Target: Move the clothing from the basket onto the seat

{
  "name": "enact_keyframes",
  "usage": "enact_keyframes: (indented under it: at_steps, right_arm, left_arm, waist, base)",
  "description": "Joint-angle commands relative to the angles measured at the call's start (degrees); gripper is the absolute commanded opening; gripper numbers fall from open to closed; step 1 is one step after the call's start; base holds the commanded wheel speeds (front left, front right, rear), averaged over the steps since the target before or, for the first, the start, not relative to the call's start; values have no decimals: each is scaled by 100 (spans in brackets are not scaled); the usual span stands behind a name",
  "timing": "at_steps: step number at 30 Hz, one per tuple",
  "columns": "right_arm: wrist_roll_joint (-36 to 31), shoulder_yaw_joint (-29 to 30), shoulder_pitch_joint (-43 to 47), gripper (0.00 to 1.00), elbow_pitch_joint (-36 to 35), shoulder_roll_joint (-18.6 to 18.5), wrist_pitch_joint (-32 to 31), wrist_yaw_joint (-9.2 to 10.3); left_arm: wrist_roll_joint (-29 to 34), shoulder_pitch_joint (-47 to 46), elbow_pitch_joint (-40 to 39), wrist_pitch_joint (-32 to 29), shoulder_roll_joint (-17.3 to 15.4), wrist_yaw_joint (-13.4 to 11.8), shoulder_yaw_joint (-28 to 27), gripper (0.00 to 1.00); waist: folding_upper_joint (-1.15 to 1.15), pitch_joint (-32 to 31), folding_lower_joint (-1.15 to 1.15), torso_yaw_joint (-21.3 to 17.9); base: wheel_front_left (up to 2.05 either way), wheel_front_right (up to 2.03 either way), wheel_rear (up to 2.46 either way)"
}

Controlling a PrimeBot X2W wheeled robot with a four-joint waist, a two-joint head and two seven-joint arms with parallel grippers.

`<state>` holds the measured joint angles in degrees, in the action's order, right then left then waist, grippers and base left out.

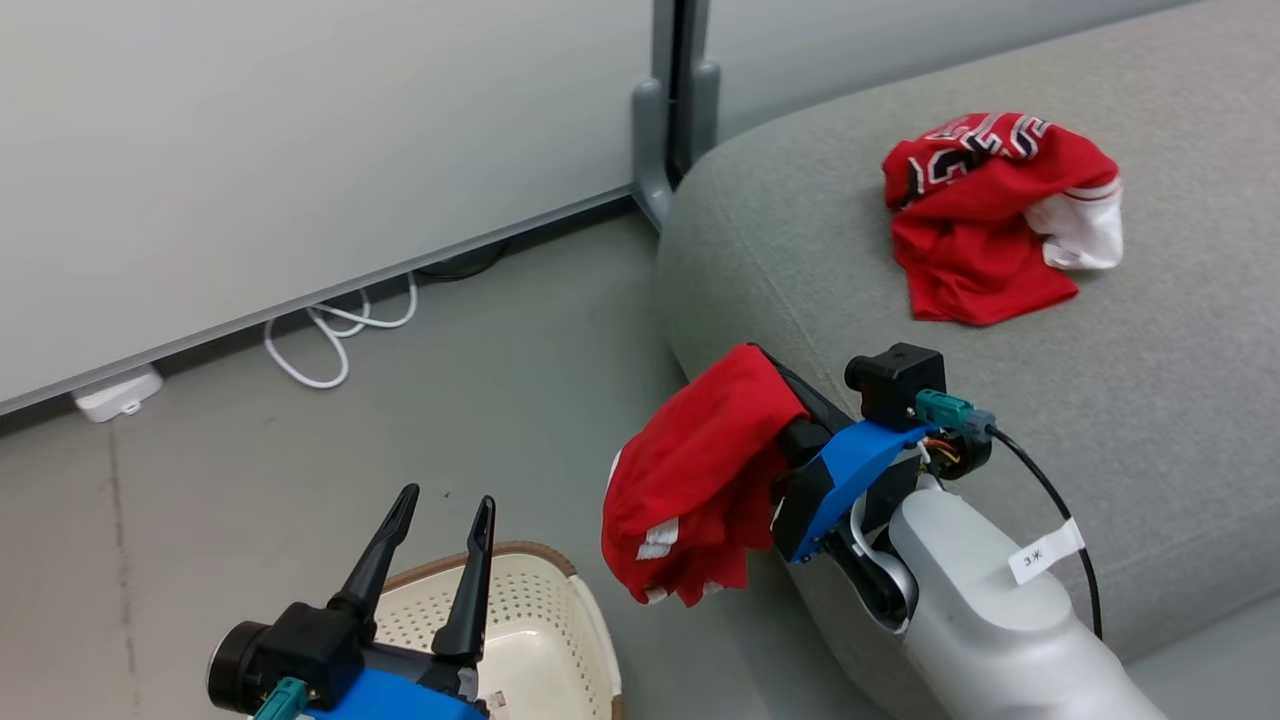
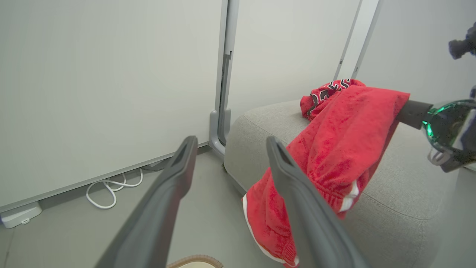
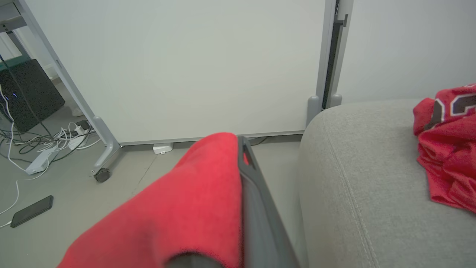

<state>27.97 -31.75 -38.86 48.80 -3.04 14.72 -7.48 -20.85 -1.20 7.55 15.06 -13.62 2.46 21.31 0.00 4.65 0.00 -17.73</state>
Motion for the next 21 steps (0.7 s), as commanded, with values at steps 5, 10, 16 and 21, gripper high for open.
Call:
enact_keyframes:
  at_steps: [5,10,16,21]
  right_arm:
    - [42,36,308,0,-397,-33,0,-3]
    - [-3,121,451,0,-641,-39,-28,-3]
    - [-86,265,605,0,-884,-49,-92,-3]
    - [-202,369,710,0,-1026,-49,-154,-3]
  left_arm:
    - [325,41,46,16,182,234,-347,100]
    - [458,58,76,16,246,314,-531,100]
    - [581,59,127,16,294,393,-633,100]
    - [633,34,172,16,303,436,-668,100]
  waist:
    - [0,198,0,-626]
    - [0,273,0,-896]
    - [0,334,0,-1121]
    - [0,353,0,-1224]
  base:
    - [0,0,0]
    - [0,0,0]
    - [0,0,0]
    - [0,0,0]
